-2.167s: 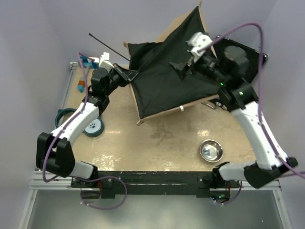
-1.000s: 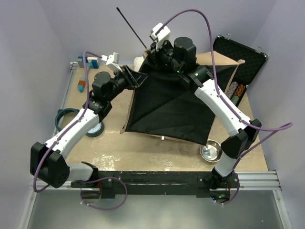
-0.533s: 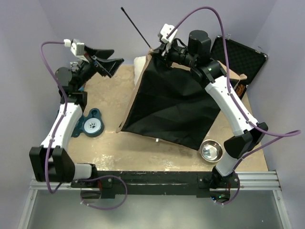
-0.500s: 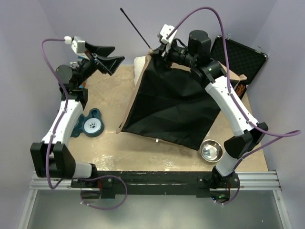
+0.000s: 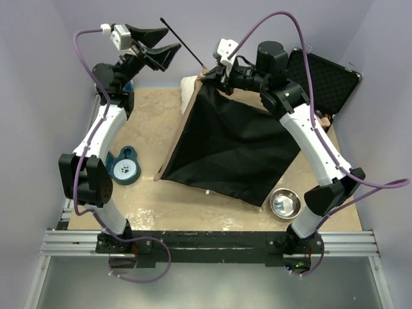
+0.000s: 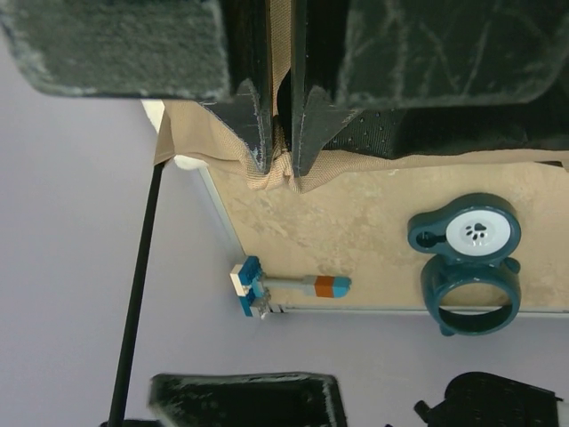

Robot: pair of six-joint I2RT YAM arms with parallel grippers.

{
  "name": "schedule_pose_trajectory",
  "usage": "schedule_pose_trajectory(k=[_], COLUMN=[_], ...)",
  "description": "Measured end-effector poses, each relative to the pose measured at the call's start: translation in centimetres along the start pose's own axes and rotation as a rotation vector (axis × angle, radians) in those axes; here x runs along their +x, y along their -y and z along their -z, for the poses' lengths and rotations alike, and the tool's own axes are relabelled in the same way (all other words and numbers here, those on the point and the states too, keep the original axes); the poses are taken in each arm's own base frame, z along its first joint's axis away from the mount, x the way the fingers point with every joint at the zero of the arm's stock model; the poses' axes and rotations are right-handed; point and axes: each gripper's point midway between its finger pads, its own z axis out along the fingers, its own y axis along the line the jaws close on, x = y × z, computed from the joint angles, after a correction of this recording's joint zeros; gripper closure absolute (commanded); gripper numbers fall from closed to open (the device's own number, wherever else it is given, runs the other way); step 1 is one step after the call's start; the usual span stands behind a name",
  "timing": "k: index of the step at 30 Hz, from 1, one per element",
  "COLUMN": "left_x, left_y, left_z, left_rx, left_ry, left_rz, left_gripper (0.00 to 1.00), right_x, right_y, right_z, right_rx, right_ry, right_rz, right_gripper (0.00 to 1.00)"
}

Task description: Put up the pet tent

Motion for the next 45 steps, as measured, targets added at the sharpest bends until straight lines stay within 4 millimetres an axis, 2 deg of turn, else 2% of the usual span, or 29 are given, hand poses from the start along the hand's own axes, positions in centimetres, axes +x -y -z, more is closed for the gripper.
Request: schedule_pose_trajectory(k=[5, 11, 15, 19, 21, 26, 28, 30, 33, 35, 38, 44, 45], left_x=[-2.5, -3.1, -3.5, -5.2, -7.4, -15.7, -18.6, -20.0, -19.7, -18.4, -15.1, -7.7, -6.7], left_y=[0.2, 1.3, 2.7, 3.6, 4.0, 6.4, 7.8, 9.1, 10.2, 10.5, 10.4, 10.5, 10.6], left_z=[-2.1, -3.2, -3.4, -2.6, -2.0, 0.8, 2.5, 4.3, 6.2, 7.2, 8.2, 9.5, 9.7], left_rx=[0.032, 0.089, 0.124, 0.086, 0.029, -0.136, -0.189, -0.227, -0.243, -0.246, -0.235, -0.147, -0.125], left_ry=[0.085, 0.121, 0.131, 0.124, 0.116, 0.133, 0.128, 0.104, 0.026, -0.043, -0.167, -0.397, -0.426], left_rz=[-0.065, -0.093, -0.084, -0.126, -0.175, -0.387, -0.470, -0.532, -0.563, -0.561, -0.527, -0.466, -0.456], left_gripper=[0.47, 1.00, 1.00, 1.00, 1.00, 1.00, 1.00, 1.00, 1.00, 1.00, 1.00, 1.00, 1.00], right_x=[-0.7, -0.5, -0.5, -1.8, -3.2, -8.2, -9.3, -9.5, -8.2, -6.7, -4.0, 1.5, 2.0], right_y=[-0.3, -0.7, -0.7, -0.9, -0.9, -0.6, -0.3, 0.0, 0.0, -0.3, -1.3, -5.2, -5.7], right_z=[0.4, 0.5, 0.6, 0.8, 0.9, 0.7, 0.5, 0.1, -0.9, -1.6, -2.6, -4.5, -4.5], right_rx=[-0.013, -0.037, -0.047, -0.064, -0.074, -0.088, -0.090, -0.089, -0.103, -0.122, -0.163, -0.282, -0.299], right_ry=[0.015, 0.010, 0.015, 0.045, 0.080, 0.211, 0.244, 0.257, 0.239, 0.215, 0.170, 0.079, 0.066], right_rz=[0.025, 0.039, 0.045, 0.060, 0.076, 0.142, 0.161, 0.168, 0.155, 0.144, 0.122, 0.079, 0.076], right_gripper=[1.00, 1.00, 1.00, 1.00, 1.00, 1.00, 1.00, 1.00, 1.00, 1.00, 1.00, 1.00, 0.93])
